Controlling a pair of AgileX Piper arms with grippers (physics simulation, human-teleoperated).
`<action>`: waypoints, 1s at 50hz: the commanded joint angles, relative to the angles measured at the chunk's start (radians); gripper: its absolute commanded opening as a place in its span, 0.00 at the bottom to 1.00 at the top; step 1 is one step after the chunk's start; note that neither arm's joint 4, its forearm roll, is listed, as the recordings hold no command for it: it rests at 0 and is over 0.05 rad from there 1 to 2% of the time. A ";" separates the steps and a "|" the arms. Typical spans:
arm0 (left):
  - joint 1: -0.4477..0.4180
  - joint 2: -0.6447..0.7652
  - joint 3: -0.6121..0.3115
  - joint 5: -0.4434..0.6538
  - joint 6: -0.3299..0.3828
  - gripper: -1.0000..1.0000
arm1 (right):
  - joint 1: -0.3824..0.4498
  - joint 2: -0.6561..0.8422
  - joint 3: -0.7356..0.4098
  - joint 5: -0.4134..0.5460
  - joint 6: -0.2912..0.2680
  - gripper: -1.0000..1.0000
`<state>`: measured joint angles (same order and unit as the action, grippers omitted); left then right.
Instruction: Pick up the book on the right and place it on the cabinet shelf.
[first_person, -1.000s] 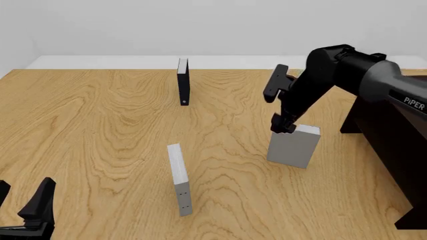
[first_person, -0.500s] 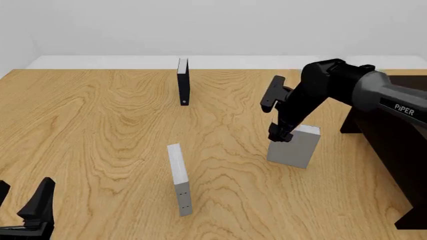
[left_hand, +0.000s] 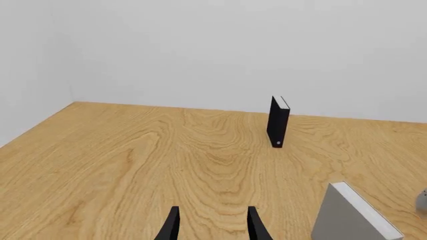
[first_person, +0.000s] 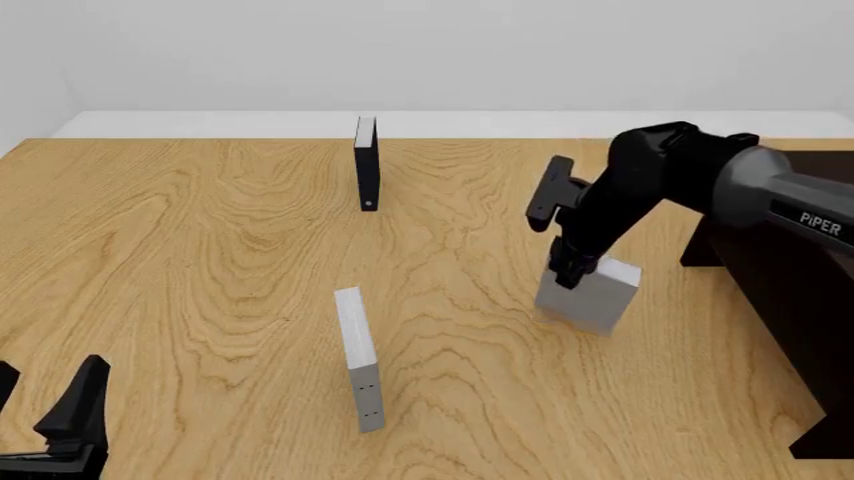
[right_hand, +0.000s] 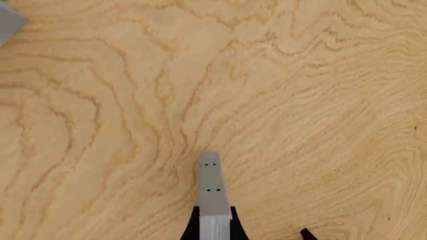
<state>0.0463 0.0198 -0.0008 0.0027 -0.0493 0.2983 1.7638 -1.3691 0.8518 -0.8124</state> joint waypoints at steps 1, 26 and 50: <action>-0.001 -0.003 0.000 0.003 0.002 1.00 | 0.007 -0.029 -0.005 0.030 0.020 0.00; -0.012 -0.010 -0.001 0.006 0.012 1.00 | -0.065 -0.167 -0.031 0.091 -0.045 0.00; -0.023 -0.013 -0.002 0.009 0.032 1.00 | -0.081 -0.502 0.282 -0.289 -0.203 0.00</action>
<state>0.0276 0.0097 -0.0022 0.0089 -0.0242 0.2262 1.3981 -1.2318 0.7333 -0.9700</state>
